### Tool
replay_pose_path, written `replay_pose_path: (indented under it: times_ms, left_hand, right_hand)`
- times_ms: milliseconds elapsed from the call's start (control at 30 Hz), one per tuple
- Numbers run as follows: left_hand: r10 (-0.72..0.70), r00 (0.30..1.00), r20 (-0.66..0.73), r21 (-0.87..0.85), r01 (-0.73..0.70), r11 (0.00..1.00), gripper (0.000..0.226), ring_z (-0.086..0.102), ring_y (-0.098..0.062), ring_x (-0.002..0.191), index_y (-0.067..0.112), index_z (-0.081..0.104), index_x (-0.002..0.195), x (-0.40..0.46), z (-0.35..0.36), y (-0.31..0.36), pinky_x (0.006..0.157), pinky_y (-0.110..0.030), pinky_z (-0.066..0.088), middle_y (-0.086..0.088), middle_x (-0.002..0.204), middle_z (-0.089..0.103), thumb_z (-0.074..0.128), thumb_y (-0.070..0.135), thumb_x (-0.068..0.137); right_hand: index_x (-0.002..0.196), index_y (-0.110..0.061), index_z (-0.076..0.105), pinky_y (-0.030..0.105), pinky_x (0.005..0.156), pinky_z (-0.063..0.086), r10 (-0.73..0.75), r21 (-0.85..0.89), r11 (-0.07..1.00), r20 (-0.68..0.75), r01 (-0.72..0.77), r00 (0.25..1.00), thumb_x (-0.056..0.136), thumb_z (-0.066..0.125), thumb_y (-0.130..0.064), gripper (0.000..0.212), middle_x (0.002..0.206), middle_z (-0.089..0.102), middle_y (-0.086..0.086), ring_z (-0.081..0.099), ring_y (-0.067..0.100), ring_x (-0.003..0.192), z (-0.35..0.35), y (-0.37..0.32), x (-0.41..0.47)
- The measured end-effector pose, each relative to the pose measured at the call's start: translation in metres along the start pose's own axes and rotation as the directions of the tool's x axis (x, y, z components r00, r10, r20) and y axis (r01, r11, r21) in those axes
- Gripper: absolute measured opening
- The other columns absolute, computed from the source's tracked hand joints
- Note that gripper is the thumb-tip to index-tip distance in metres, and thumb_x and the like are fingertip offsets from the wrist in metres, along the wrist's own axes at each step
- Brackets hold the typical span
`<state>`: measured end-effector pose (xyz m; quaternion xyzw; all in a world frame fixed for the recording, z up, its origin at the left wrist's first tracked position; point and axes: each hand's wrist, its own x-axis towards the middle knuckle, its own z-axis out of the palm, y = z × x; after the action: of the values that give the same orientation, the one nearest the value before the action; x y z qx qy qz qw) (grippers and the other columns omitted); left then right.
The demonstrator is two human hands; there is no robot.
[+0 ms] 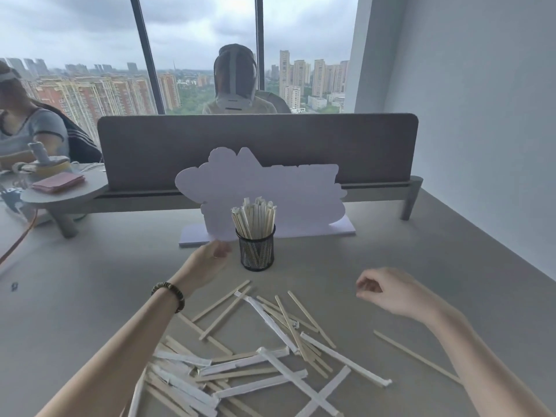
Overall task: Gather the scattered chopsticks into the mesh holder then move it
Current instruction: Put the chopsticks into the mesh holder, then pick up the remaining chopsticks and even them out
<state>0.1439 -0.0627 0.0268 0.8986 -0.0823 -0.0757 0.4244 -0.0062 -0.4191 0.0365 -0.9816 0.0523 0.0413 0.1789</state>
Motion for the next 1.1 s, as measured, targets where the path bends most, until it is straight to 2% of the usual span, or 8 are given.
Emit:
replay_pose_path:
  times_ms: [167,300,400,500,600,800,933,1100]
  left_hand:
    - [0.018,0.999,0.029,0.075,-0.02,0.997,0.026,0.054,-0.02,0.083,0.013,0.061,0.111,-0.03,-0.004,0.004,0.072,-0.028,0.047,-0.005,0.099,0.059,0.05,0.002,0.09]
    - [-0.008,0.998,0.06,0.231,-0.006,0.973,0.023,0.055,-0.021,0.082,0.01,0.063,0.111,-0.057,-0.017,0.005,0.071,-0.026,0.046,-0.005,0.095,0.063,0.051,0.011,0.091]
    - [-0.039,0.999,0.007,0.474,0.031,0.88,0.021,0.055,-0.024,0.091,0.014,0.061,0.108,-0.081,-0.033,0.001,0.073,-0.027,0.041,-0.007,0.111,0.066,0.053,0.023,0.091]
    - [-0.071,0.997,-0.026,0.675,0.07,0.734,0.02,0.055,-0.026,0.098,0.014,0.054,0.1,-0.102,-0.046,-0.001,0.074,-0.028,0.038,-0.009,0.12,0.062,0.049,0.031,0.092]
    - [-0.167,0.984,-0.057,0.76,0.151,0.632,0.04,0.061,-0.025,0.114,0.012,0.055,0.12,-0.133,-0.058,-0.006,0.081,-0.027,0.047,-0.006,0.128,0.06,0.044,0.043,0.096]
    - [-0.444,0.896,0.022,0.75,0.278,0.599,0.067,0.062,-0.029,0.091,0.003,0.047,0.142,-0.181,-0.062,-0.001,0.075,-0.028,0.05,-0.015,0.137,0.059,0.033,0.055,0.101]
    - [-0.461,0.886,0.044,0.714,0.295,0.635,0.067,0.06,-0.028,0.123,0.002,0.043,0.145,-0.193,-0.047,-0.004,0.085,-0.024,0.046,-0.013,0.147,0.051,0.035,0.053,0.101]
    - [-0.424,0.905,0.038,0.579,0.326,0.748,0.077,0.065,-0.03,0.092,-0.006,0.045,0.14,-0.181,-0.025,-0.017,0.073,-0.024,0.045,-0.016,0.132,0.06,0.036,0.058,0.098]
  right_hand:
    - [0.112,-0.029,0.065,0.027,0.084,0.048,0.085,-0.204,0.977,0.098,-0.064,0.992,0.083,0.07,-0.045,0.033,0.093,0.059,-0.014,0.057,0.01,0.09,0.001,0.007,-0.037]
    - [0.089,-0.035,0.051,0.029,0.084,0.048,0.201,-0.377,0.913,0.082,-0.156,0.976,0.077,0.073,-0.034,0.025,0.1,0.056,-0.01,0.06,0.016,0.107,0.007,0.012,-0.064]
    - [0.071,-0.032,0.044,0.029,0.088,0.05,0.208,-0.39,0.9,-0.015,-0.197,0.978,0.083,0.064,-0.018,0.028,0.11,0.066,-0.007,0.061,0.018,0.113,0.02,0.009,-0.077]
    - [0.078,-0.031,0.053,0.029,0.086,0.051,0.233,-0.362,0.9,-0.071,-0.243,0.97,0.084,0.056,-0.011,0.021,0.109,0.067,-0.005,0.063,0.019,0.11,0.027,0.004,-0.079]
    - [0.071,-0.029,0.062,0.029,0.082,0.056,0.239,-0.256,0.935,-0.051,-0.244,0.97,0.072,0.057,-0.012,0.018,0.095,0.071,-0.009,0.067,0.016,0.097,0.03,-0.003,-0.073]
    - [0.072,-0.025,0.072,0.028,0.074,0.057,0.168,-0.047,0.984,-0.101,-0.174,0.981,0.065,0.06,-0.014,0.018,0.08,0.072,-0.011,0.067,0.016,0.081,0.039,-0.043,-0.055]
    - [0.066,-0.029,0.067,0.022,0.073,0.051,0.091,0.007,0.996,-0.064,-0.091,0.994,0.075,0.065,-0.016,0.016,0.077,0.072,-0.011,0.069,0.013,0.082,0.048,-0.071,-0.043]
    - [0.081,-0.022,0.073,0.027,0.074,0.055,0.033,0.108,0.994,-0.022,-0.03,0.999,0.09,0.065,-0.046,0.026,0.07,0.073,-0.007,0.068,0.008,0.07,0.056,-0.086,-0.035]
